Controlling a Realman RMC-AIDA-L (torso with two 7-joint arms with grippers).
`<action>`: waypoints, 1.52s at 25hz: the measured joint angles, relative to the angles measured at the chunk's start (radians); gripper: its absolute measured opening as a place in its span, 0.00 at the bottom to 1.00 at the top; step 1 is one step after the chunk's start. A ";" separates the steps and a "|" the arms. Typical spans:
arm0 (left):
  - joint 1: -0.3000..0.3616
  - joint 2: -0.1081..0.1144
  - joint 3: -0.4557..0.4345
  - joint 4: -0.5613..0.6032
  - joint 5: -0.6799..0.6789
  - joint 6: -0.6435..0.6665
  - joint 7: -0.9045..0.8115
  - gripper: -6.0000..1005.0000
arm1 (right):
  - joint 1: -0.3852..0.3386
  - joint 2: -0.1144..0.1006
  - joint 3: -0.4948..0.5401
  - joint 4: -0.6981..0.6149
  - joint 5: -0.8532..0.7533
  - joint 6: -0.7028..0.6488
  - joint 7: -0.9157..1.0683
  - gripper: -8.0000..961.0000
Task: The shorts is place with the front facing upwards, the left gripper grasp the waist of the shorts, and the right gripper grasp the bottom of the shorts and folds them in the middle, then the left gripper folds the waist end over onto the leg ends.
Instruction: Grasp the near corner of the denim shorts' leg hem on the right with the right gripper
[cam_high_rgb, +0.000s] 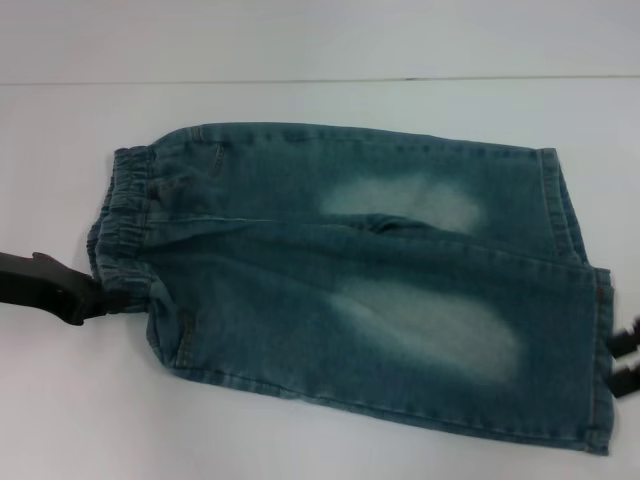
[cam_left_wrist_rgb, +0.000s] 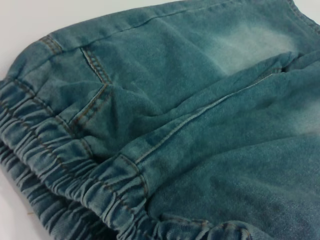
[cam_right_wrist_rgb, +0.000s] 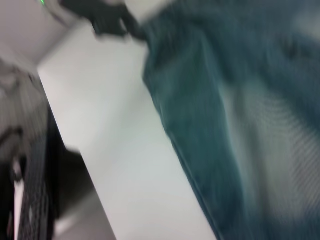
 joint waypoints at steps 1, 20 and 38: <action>-0.001 0.000 0.000 0.000 0.000 0.000 0.000 0.05 | 0.005 0.003 -0.016 0.000 -0.025 0.000 0.007 0.89; -0.023 0.000 0.009 -0.001 0.001 0.013 -0.017 0.05 | 0.077 0.045 -0.156 0.012 -0.264 0.006 0.075 0.89; -0.036 0.004 0.035 -0.004 0.002 0.016 -0.029 0.05 | 0.099 0.091 -0.173 0.023 -0.311 0.055 0.082 0.89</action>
